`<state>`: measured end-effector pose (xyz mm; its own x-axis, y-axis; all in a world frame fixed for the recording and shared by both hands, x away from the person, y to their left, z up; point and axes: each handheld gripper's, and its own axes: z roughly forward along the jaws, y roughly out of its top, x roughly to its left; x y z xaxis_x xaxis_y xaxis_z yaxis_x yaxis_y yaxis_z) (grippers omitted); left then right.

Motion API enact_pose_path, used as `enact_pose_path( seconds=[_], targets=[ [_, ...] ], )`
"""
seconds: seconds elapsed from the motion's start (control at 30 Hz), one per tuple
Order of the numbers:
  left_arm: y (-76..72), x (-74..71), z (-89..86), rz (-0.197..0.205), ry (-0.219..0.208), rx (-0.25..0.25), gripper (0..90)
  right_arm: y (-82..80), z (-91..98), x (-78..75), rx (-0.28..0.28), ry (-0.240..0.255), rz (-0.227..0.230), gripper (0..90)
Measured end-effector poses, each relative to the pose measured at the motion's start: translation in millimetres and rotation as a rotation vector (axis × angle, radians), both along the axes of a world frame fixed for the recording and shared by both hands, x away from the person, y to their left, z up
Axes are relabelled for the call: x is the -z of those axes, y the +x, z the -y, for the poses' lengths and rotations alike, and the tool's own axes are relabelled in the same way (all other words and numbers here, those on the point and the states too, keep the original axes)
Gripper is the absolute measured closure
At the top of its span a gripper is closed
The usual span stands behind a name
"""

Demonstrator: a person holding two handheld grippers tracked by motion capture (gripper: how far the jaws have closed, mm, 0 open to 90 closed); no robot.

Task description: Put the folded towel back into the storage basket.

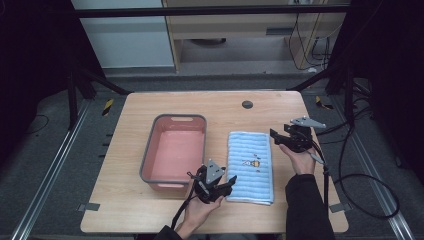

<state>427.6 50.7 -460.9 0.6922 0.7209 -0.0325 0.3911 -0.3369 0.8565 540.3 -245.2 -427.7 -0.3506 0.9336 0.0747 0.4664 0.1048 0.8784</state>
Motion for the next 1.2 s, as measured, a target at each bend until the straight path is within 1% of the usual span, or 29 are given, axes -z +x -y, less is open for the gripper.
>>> enact_pose_path(
  seconds=[0.07,0.2,0.23,0.33,0.37,0.4,0.47,0.5,0.57,0.63,0.67,0.7,0.73,0.77,0.8,0.93,0.97,1.03,1.1,1.13,1.2],
  targets=[
    [-0.1,2.1,0.8,0.006,0.015,-0.005,50.6,0.8,-0.5,2.5,0.001,-0.005,-0.008,37.8],
    [-0.1,7.6,3.5,-0.003,0.022,-0.003,51.0,4.4,-1.7,10.9,-0.003,-0.014,-0.032,39.2],
    [0.0,10.5,4.4,-0.009,0.031,-0.007,51.1,6.1,-2.5,14.1,-0.001,-0.016,-0.037,40.8],
    [-0.2,13.4,4.4,-0.013,0.036,-0.013,51.5,8.0,-2.4,17.2,-0.001,-0.009,-0.040,42.6],
    [-0.5,15.9,3.8,-0.018,0.044,-0.021,51.6,9.2,-2.9,21.2,0.006,-0.001,-0.050,43.2],
    [-0.6,17.2,3.6,-0.022,0.045,-0.025,51.8,9.8,-2.9,22.8,0.006,-0.007,-0.050,43.3],
    [-0.5,18.4,3.4,-0.027,0.047,-0.024,51.7,10.2,-3.2,24.8,0.008,-0.008,-0.054,43.1],
    [-0.8,20.7,4.3,-0.030,0.056,-0.020,51.6,11.9,-3.0,29.8,0.007,-0.005,-0.067,43.0],
    [-0.8,21.8,4.6,-0.032,0.059,-0.017,51.6,12.2,-3.3,31.3,0.005,-0.002,-0.071,43.0],
    [-1.0,24.7,5.8,-0.033,0.066,-0.019,51.6,13.9,-4.4,37.4,0.001,-0.011,-0.083,43.4],
    [-1.0,24.7,5.8,-0.033,0.066,-0.019,51.7,13.9,-4.4,37.4,0.001,-0.011,-0.083,43.4],
    [-1.1,25.7,5.9,-0.034,0.074,-0.018,51.7,14.2,-4.6,38.8,0.000,-0.014,-0.085,43.6],
    [-1.6,28.2,6.6,-0.036,0.084,-0.021,51.9,15.1,-5.3,43.3,-0.002,-0.016,-0.098,44.1],
    [-1.7,29.5,7.0,-0.036,0.087,-0.021,51.9,15.2,-6.1,44.4,-0.003,-0.016,-0.105,44.3],
    [-1.8,30.7,7.4,-0.038,0.091,-0.020,51.9,15.8,-7.5,46.4,-0.006,-0.026,-0.109,44.5],
    [-1.6,33.7,8.3,-0.045,0.098,-0.023,52.3,17.0,-11.9,50.9,-0.021,-0.039,-0.114,45.3],
    [-1.5,34.8,8.6,-0.050,0.101,-0.022,52.7,17.4,-15.5,53.3,-0.029,-0.046,-0.127,45.9],
    [-1.4,36.4,9.3,-0.050,0.103,-0.023,53.1,17.8,-16.0,54.3,-0.029,-0.053,-0.129,46.1],
    [-1.7,38.1,9.9,-0.053,0.105,-0.022,54.1,18.1,-17.6,56.9,-0.030,-0.058,-0.141,46.7],
    [-1.5,39.5,10.2,-0.061,0.108,-0.025,54.6,18.5,-17.4,59.8,-0.030,-0.063,-0.143,48.2],
    [-1.4,40.2,10.3,-0.065,0.106,-0.026,55.3,18.7,-17.5,63.1,-0.026,-0.056,-0.158,48.7]
  ],
)
